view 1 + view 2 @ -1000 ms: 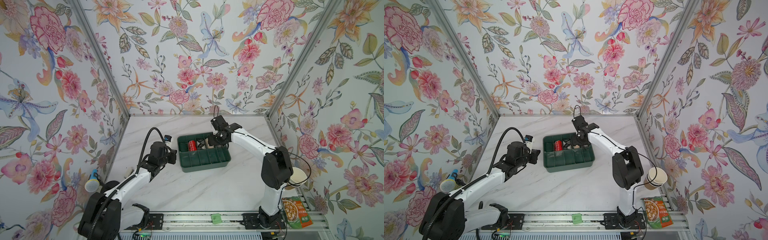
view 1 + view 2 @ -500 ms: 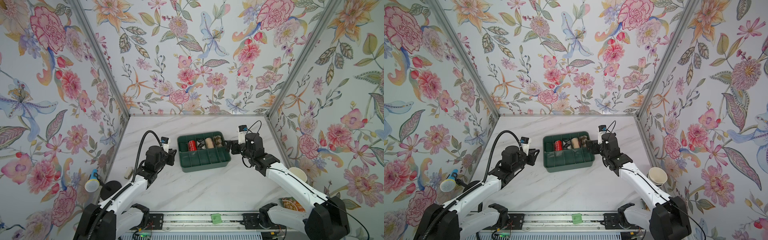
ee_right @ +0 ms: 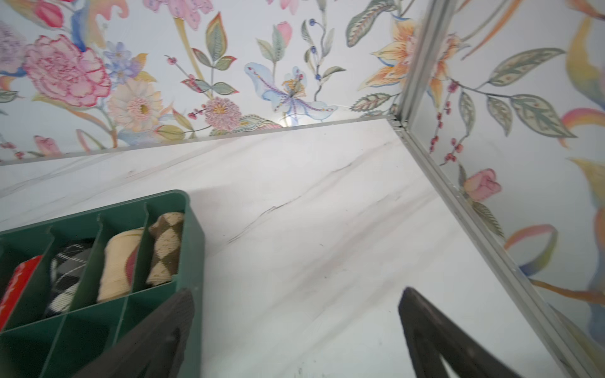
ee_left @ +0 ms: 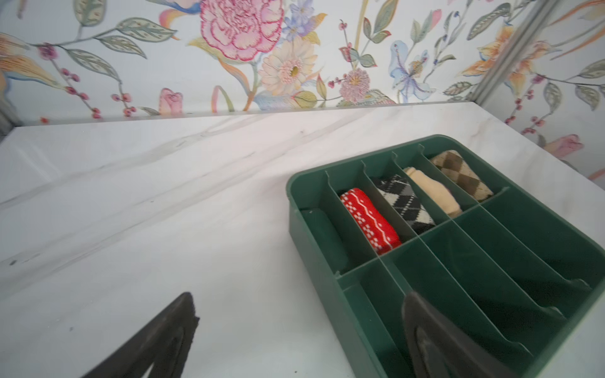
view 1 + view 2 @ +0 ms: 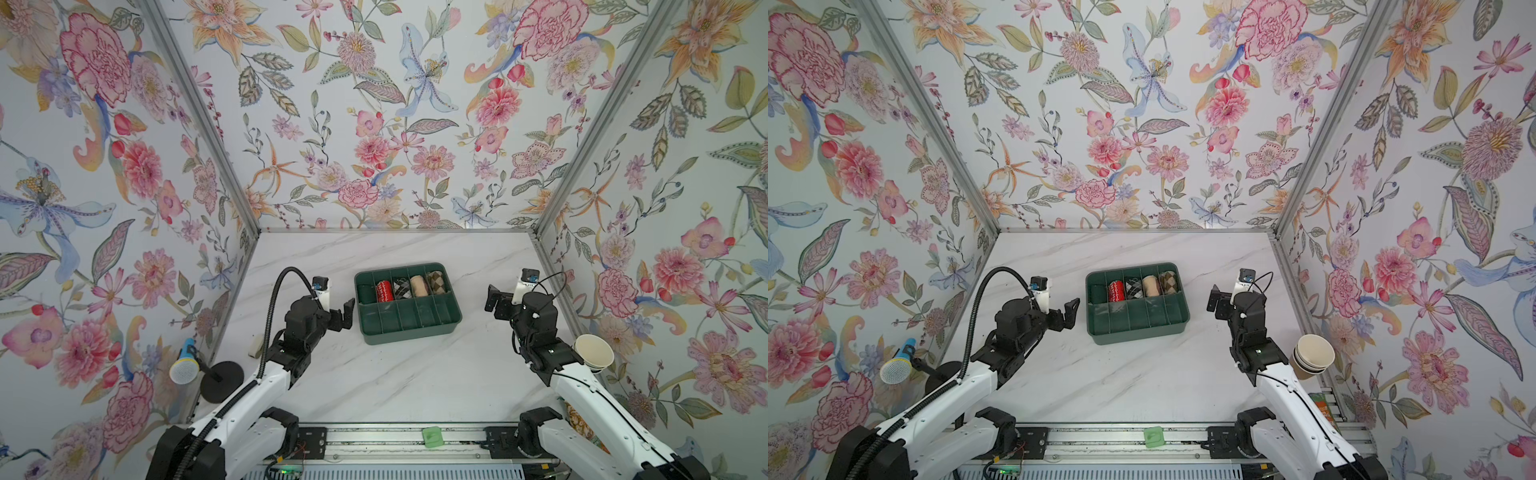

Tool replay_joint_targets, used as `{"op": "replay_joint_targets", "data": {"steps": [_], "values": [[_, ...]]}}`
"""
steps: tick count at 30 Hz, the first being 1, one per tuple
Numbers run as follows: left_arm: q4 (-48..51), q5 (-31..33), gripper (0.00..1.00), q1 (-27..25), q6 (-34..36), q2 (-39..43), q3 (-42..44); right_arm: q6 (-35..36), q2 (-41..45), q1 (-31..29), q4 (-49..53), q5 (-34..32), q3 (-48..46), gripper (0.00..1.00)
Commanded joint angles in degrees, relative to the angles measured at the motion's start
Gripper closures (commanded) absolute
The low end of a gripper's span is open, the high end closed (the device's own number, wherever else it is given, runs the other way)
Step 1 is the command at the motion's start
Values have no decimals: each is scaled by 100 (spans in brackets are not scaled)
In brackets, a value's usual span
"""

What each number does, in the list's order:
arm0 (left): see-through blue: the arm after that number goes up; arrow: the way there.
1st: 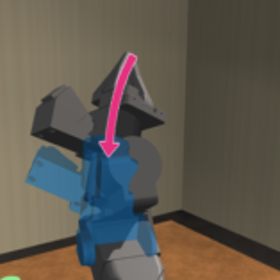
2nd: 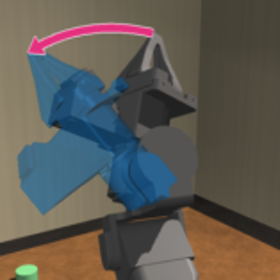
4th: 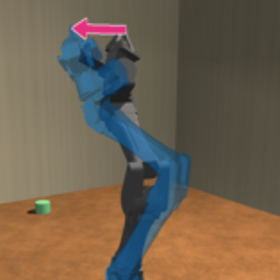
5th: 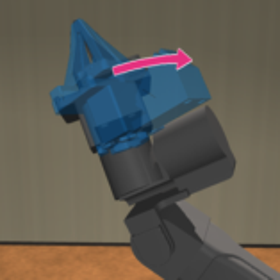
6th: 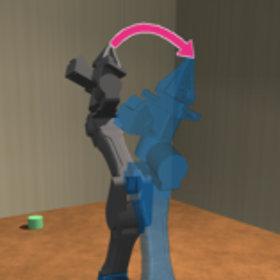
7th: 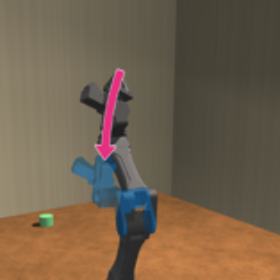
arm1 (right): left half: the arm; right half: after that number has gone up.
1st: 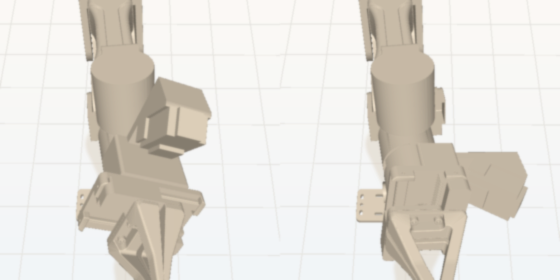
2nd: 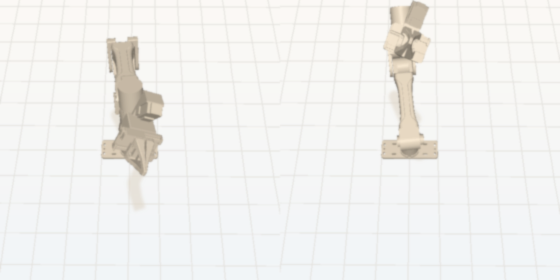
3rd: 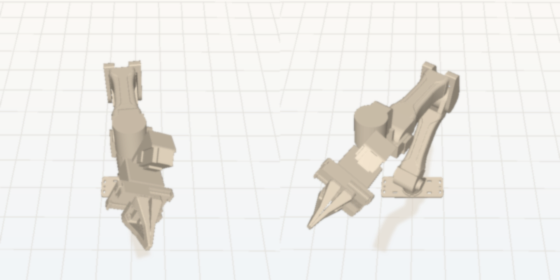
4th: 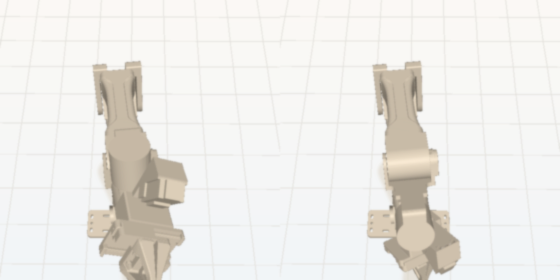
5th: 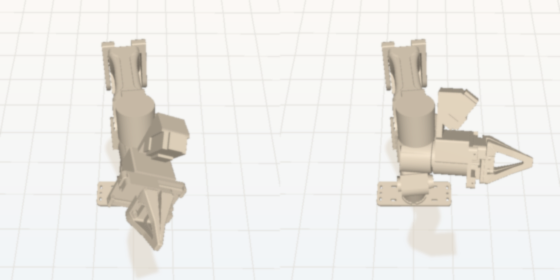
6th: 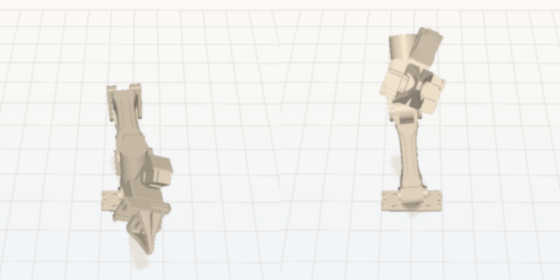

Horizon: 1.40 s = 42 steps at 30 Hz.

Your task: Roll the socks

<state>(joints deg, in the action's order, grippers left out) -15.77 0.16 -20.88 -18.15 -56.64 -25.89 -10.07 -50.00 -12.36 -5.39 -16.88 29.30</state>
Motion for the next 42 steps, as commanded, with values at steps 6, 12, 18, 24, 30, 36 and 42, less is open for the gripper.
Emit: {"op": "replay_joint_targets", "data": {"steps": [6,12,18,24,30,36,42], "values": [[-3395,3200,1,77,1909,-348,1269,-137,279,981,-847,198,-928,1],[-4674,3266,1,560,2075,-1512,1397,-101,120,1286,-1163,439,-1108,1],[-5661,3367,1,674,2287,-2504,1281,-118,-220,1394,-1482,600,-1111,1],[-6572,2925,1,910,2175,-3044,1422,-112,-458,1438,-1720,633,-1119,1],[-8434,2170,1,1368,1820,-3655,2260,63,-660,1465,-2091,558,-1153,1],[-7592,1955,1,1368,1826,-3464,1969,148,-1273,1458,-3306,607,-1402,1],[-7654,1798,1,1364,1894,-3492,1991,588,-2342,1310,-4989,583,-1628,1]]}}
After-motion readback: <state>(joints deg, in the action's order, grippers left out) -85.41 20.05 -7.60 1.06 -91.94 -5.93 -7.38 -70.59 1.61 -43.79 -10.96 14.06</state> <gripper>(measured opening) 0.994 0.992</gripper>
